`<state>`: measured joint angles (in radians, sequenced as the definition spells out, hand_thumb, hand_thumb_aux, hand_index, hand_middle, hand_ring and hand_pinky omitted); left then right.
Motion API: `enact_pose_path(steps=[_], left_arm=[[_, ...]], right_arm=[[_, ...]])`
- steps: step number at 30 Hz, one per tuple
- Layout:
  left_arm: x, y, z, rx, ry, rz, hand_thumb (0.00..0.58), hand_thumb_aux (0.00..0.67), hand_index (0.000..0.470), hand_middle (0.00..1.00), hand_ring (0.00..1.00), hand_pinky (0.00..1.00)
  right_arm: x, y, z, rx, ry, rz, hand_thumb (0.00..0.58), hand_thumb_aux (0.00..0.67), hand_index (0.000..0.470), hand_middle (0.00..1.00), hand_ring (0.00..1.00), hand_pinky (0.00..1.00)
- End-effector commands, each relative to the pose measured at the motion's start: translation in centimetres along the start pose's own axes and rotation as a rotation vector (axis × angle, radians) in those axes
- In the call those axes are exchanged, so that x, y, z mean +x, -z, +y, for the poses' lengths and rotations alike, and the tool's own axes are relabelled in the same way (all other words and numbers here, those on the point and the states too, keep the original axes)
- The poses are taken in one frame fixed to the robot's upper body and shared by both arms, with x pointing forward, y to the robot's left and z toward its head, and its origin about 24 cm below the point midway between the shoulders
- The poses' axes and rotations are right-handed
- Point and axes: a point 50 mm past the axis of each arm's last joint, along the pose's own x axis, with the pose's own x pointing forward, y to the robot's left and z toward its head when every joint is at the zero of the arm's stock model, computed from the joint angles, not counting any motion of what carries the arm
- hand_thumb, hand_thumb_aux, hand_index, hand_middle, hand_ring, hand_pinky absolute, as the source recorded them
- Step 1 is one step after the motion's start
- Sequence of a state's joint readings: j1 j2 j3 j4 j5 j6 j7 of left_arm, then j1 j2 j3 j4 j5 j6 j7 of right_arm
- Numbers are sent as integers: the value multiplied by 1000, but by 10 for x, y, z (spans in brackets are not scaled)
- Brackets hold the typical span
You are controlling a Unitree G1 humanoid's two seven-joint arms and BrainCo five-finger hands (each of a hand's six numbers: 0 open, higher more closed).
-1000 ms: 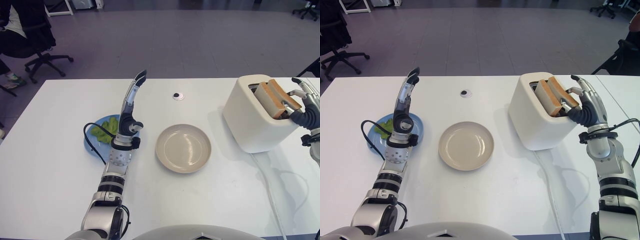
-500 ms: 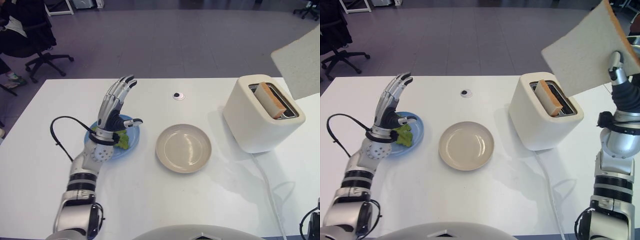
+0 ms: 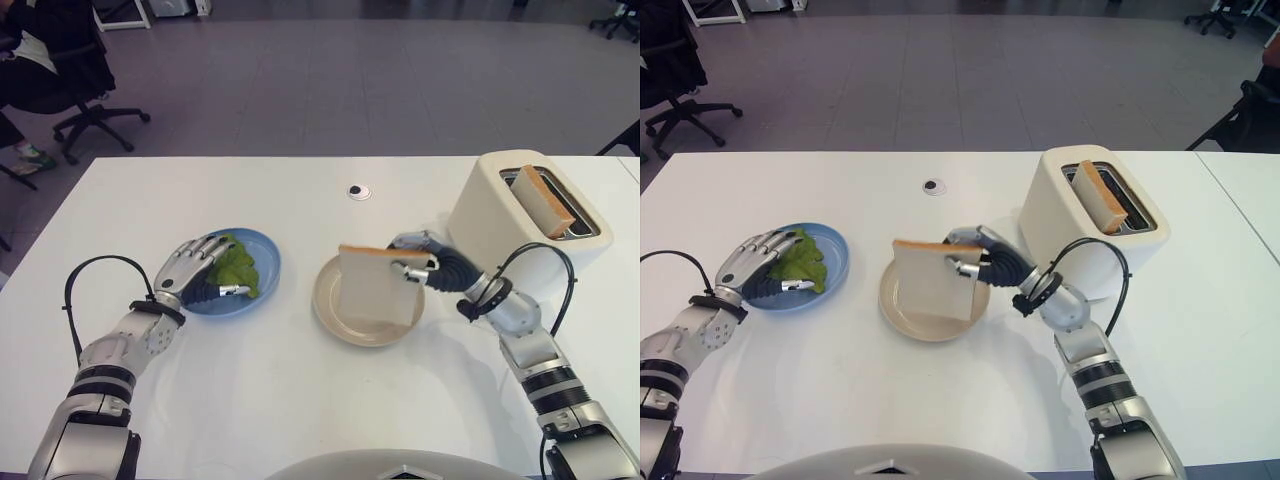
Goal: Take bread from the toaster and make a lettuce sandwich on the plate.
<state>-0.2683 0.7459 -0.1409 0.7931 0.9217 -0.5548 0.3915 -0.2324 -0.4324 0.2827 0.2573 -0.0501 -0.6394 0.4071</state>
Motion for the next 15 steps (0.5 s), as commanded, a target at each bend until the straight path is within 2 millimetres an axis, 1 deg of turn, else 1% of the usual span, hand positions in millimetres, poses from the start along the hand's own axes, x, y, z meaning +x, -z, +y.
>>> enact_pose_path(steps=[1,2,3,4,5,6,7,8,9,10,11,12,15], left_arm=[[-6,4,-9,4,69,13,307,210,147,0,0,0],[-6,4,-10,6,75,14,452,355,249,0,0,0],[-6,4,-11,6,80,14,478,389,273,0,0,0],[-6,3,-11,4,84,11,538,489,343,0,0,0],[-6,2,-12,0,86,5,568,573,402,0,0,0],[-6,0,-12,-7,88,-8,580,670,470,0,0,0],[-5,-3,-13,-15,88,-20,580,670,470,0,0,0],[-4,-5,-12,-21,88,-31,580,670,470,0,0,0],[-3,-7,-11,-29,80,-45,580,670,470,0,0,0],[-2,-9,-10,-34,65,-57,580,670,470,0,0,0],[-1,-11,-7,-40,45,-70,580,670,470,0,0,0],[1,-13,-4,-44,15,-83,580,670,470,0,0,0],[6,-17,8,-54,-75,-113,580,670,470,0,0,0]], right_arm=[[1,22,19,-12,-97,110,580,670,470,1000,1000,1000],[1,26,20,-19,-102,128,580,670,470,1000,1000,1000],[2,29,21,-25,-103,140,580,670,470,1000,1000,1000],[2,31,21,-31,-101,149,580,670,470,1000,1000,1000],[2,33,20,-37,-99,155,580,670,470,1000,1000,1000],[1,34,20,-45,-96,161,580,670,470,1000,1000,1000],[1,35,19,-52,-92,164,580,670,470,1000,1000,1000],[1,35,19,-58,-89,166,580,652,457,992,992,992],[1,35,18,-66,-81,162,509,436,306,843,843,843],[2,34,17,-71,-70,155,413,310,217,749,749,749],[2,33,15,-76,-56,148,18,11,7,694,694,694],[2,31,11,-82,-36,138,0,0,0,604,604,604],[2,25,2,-97,12,105,0,0,0,529,529,529]])
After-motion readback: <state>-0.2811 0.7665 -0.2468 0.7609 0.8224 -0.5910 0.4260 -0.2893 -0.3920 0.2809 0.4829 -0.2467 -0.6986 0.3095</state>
